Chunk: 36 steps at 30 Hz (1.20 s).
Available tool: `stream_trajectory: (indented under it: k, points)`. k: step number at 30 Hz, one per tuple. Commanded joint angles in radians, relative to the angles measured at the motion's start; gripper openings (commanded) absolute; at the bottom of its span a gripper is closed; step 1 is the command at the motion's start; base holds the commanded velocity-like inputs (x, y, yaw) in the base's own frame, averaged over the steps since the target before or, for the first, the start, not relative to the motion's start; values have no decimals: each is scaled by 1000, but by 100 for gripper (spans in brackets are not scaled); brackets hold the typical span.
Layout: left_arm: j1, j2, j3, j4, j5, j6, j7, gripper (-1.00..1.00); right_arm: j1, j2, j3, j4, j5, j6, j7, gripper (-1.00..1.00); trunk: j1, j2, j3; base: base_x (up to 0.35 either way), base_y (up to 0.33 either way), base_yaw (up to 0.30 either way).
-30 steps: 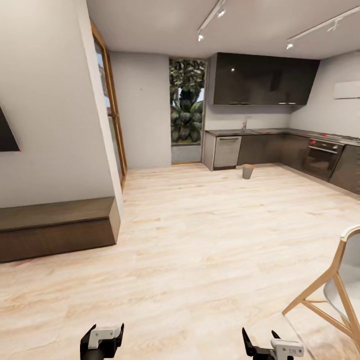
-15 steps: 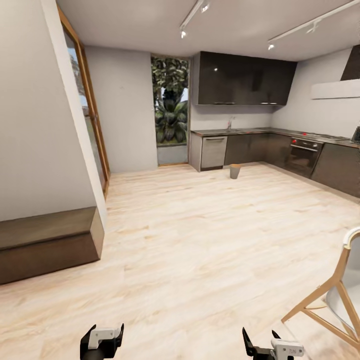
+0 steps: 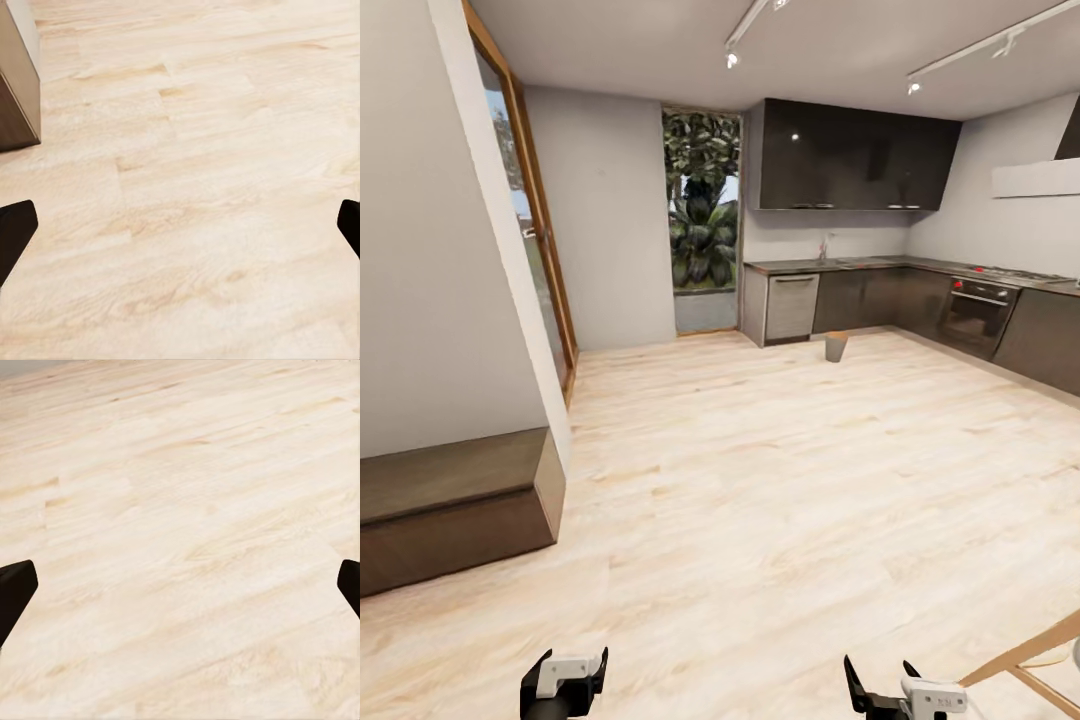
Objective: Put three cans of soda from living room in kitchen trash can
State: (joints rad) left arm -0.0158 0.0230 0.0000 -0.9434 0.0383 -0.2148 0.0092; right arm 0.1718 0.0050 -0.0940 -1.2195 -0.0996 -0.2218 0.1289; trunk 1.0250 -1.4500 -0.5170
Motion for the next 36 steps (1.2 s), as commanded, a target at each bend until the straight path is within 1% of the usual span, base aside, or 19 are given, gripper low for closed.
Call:
stream_trajectory:
  k: [1,8,11,29,36]
  points:
    - [0,0,0,0,0,0,0,100,0,0,0,0,-1,0,0,100,0,0,0,323,135,-1]
    - [0,0,0,0,0,0,0,100,0,-1,-3,0,-5,-1,0,100,0,0,0,323,134,-3]
    - [0,0,0,0,0,0,0,100,0,0,-4,0,-7,-1,0,100,0,0,0,323,134,-110]
    - [0,0,0,0,0,0,0,100,0,0,-5,0,-7,-1,0,100,0,0,0,323,130,-224]
    - [0,0,0,0,0,0,0,100,0,-1,-5,-2,0,-1,0,100,0,0,0,323,118,-67]
